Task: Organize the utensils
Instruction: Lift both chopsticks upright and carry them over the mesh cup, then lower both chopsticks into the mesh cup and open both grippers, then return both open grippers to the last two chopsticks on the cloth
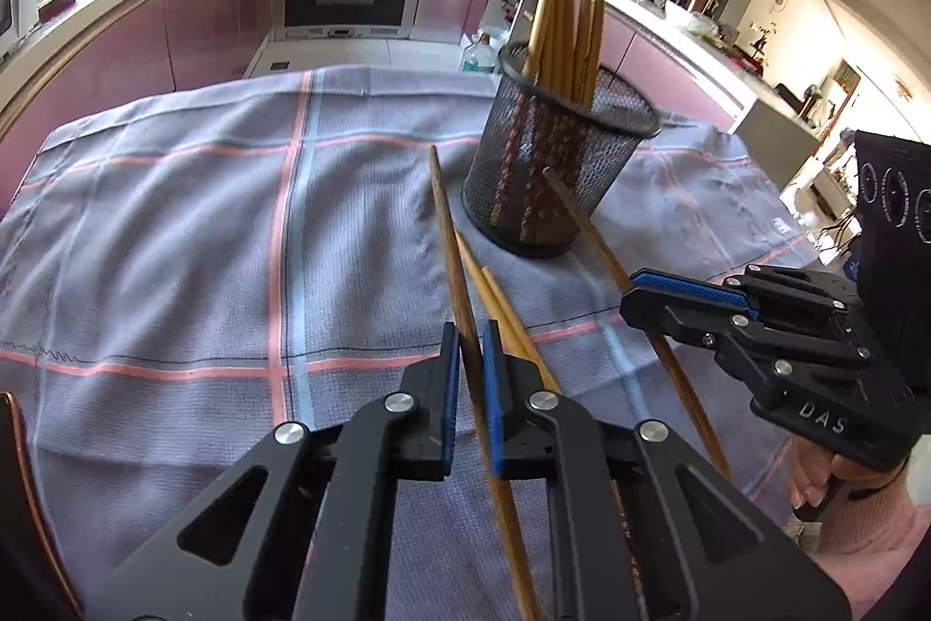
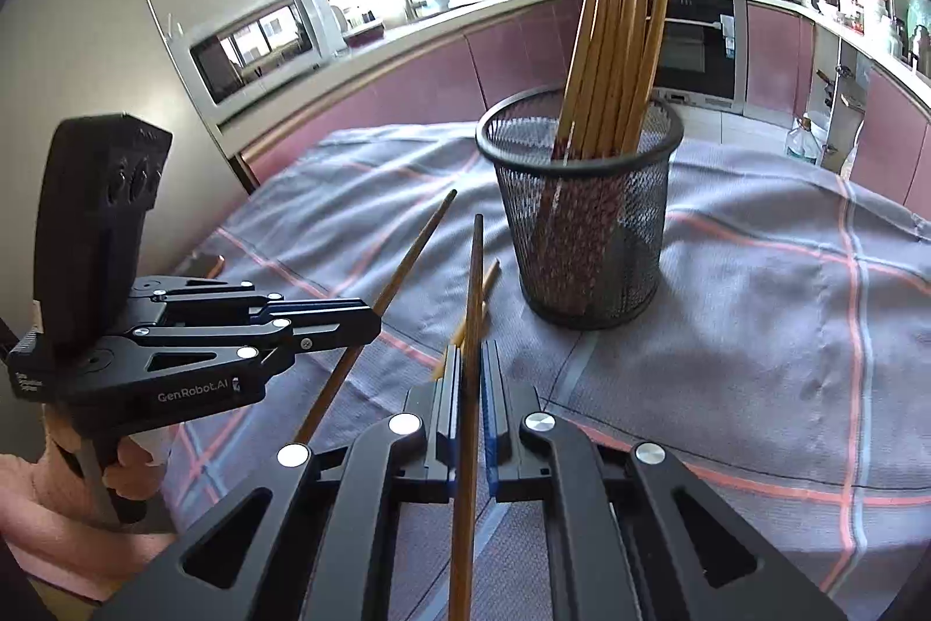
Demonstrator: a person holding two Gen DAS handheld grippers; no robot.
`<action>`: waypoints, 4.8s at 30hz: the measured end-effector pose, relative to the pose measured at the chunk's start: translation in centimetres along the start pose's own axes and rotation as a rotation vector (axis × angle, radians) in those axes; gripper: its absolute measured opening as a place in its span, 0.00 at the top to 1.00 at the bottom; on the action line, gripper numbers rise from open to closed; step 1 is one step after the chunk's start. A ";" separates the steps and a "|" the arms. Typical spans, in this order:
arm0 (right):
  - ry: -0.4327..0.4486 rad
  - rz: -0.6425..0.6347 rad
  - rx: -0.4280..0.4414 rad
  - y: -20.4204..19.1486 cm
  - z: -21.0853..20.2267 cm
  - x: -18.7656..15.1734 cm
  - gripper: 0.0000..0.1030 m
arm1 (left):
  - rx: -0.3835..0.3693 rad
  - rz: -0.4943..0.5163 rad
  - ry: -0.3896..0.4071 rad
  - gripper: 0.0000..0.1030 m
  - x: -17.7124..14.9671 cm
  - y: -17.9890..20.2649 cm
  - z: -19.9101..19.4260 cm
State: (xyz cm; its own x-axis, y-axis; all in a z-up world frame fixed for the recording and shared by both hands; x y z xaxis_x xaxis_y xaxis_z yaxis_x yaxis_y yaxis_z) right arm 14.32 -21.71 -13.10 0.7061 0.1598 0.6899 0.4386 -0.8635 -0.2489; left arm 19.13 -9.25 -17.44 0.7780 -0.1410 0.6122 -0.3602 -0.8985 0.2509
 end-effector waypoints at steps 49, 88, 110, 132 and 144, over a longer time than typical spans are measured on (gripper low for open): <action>0.509 -0.061 -0.031 0.7 -14.4 15.3 0.95 | -0.150 0.126 0.426 0.93 16.2 6.8 -15.9; 0.237 0.066 -0.109 5.8 -2.8 13.7 0.93 | -0.007 0.176 0.100 0.92 16.3 5.5 -1.8; 0.230 0.088 -0.110 6.2 -2.3 12.6 0.82 | 0.013 0.086 0.162 0.74 14.0 2.2 -2.2; -0.031 -0.023 0.030 -1.1 0.7 -0.6 0.70 | 0.060 0.016 0.077 0.59 3.1 -2.4 -2.0; -0.120 -0.038 -0.027 -2.0 3.5 -3.5 0.72 | 0.046 0.010 0.017 0.59 -0.6 -2.2 -0.2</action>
State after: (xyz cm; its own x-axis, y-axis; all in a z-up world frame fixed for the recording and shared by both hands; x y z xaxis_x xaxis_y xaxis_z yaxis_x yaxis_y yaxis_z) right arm 12.90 -18.87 -17.41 0.7514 0.2469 0.6120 0.4523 -0.8680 -0.2051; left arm 19.40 -7.09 -18.20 0.7655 -0.1433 0.6273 -0.3435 -0.9154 0.2101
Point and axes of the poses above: each gripper's, at about its wrist camera, not at the fingertips, and z roughly the way its jaws point, y to its right, x to its top, the point moved 10 cm from there along z, roughly the way its jaws point, and after that the axes turned 1 degree about -x, right-handed, at the moved point
